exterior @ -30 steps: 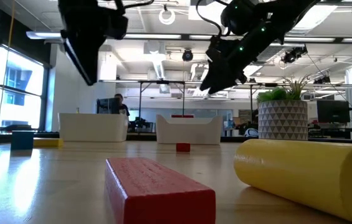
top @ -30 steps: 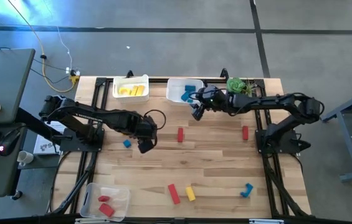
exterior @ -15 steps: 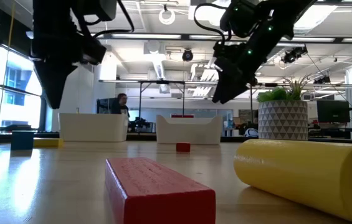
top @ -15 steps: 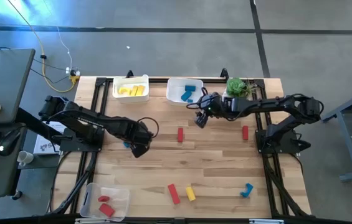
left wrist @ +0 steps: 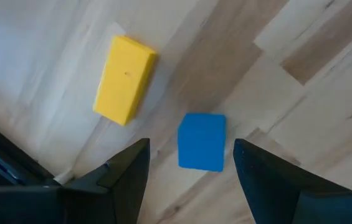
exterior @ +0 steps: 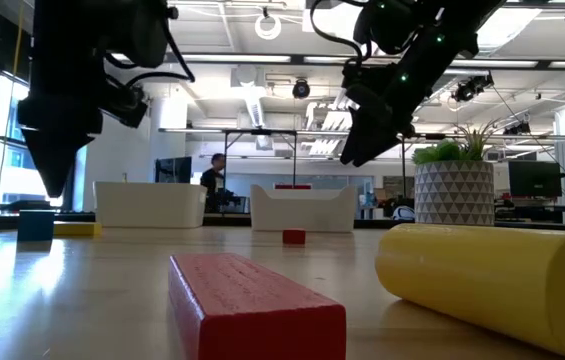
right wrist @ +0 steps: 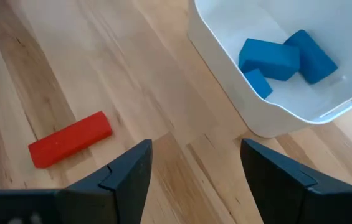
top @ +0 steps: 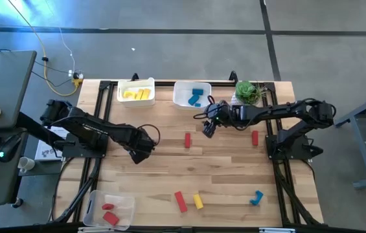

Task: Sort & place blocks by color
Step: Put the yellow block into the left white bin

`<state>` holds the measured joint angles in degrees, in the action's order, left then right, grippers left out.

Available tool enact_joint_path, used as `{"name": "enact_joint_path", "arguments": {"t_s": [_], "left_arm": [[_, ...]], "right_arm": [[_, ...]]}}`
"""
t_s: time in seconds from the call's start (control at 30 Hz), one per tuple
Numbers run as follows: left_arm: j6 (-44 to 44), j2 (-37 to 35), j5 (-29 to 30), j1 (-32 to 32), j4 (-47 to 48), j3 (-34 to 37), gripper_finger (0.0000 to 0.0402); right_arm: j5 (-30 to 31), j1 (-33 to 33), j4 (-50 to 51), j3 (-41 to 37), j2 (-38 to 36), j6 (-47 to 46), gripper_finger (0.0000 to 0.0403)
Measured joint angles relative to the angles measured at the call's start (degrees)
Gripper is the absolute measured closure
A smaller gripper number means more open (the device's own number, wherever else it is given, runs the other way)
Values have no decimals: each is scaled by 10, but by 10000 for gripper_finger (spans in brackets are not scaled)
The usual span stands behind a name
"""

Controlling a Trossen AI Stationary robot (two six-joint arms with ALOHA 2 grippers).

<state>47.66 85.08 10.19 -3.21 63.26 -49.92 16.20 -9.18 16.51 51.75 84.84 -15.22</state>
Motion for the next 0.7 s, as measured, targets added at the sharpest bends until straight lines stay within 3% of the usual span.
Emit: {"name": "enact_joint_path", "arguments": {"t_s": [0.3,0.7], "left_arm": [[-133,0,29,78,2,0,183],[-317,0,9,187,-7,13,183]], "right_arm": [[0,0,0,0,0,-15,172],[-1,6,4,0,0,-13,172]]}}
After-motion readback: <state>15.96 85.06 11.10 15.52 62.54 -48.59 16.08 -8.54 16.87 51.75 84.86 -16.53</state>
